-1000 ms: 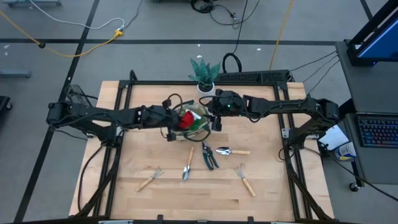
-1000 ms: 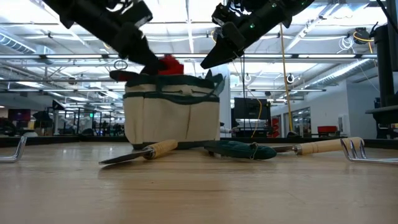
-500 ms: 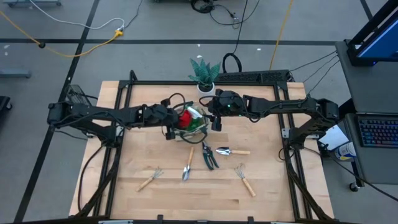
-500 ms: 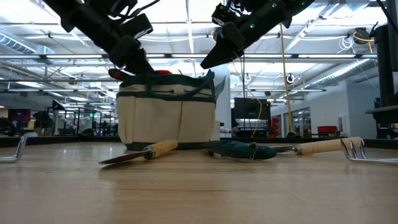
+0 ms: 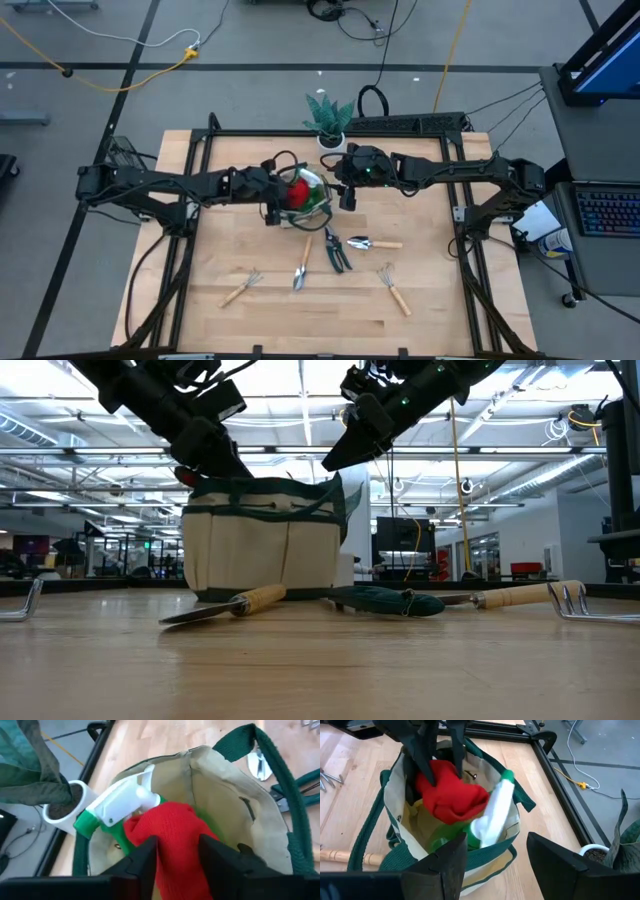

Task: Pick & Place Garden tools in Gardening bag
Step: Put the red gloves into the brown gardening bag, then put the right brown trowel into the brown gardening bag

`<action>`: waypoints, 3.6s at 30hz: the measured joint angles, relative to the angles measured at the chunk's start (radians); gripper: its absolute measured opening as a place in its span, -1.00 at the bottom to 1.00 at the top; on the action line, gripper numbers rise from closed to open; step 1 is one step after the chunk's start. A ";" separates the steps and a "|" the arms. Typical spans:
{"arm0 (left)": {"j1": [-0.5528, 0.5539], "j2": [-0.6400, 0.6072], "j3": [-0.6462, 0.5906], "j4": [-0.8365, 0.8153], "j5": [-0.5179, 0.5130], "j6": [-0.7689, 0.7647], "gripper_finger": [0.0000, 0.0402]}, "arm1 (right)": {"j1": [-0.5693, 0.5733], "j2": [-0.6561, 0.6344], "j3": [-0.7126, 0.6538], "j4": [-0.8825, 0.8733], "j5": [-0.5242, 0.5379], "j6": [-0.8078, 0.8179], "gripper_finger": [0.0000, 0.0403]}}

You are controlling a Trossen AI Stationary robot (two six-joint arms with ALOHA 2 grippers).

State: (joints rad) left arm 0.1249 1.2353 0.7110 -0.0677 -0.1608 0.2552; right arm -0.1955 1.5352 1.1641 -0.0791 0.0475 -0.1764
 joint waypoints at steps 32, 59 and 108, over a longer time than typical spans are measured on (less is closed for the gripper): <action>-0.004 -0.198 0.000 0.040 -0.007 -0.075 -0.44 | 0.001 0.000 0.000 0.000 0.004 -0.117 -0.03; -0.004 -0.194 0.000 -0.049 -0.006 -0.314 -0.52 | 0.001 0.000 0.000 0.174 0.004 -0.180 -0.03; -0.079 -0.201 0.001 0.072 -0.230 -0.098 -0.52 | 0.116 -0.129 0.000 -0.288 0.192 0.113 -0.03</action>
State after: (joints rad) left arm 0.0460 1.0344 0.7116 0.0045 -0.3909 0.1570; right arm -0.0792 1.4062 1.1641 -0.3669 0.2394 -0.0639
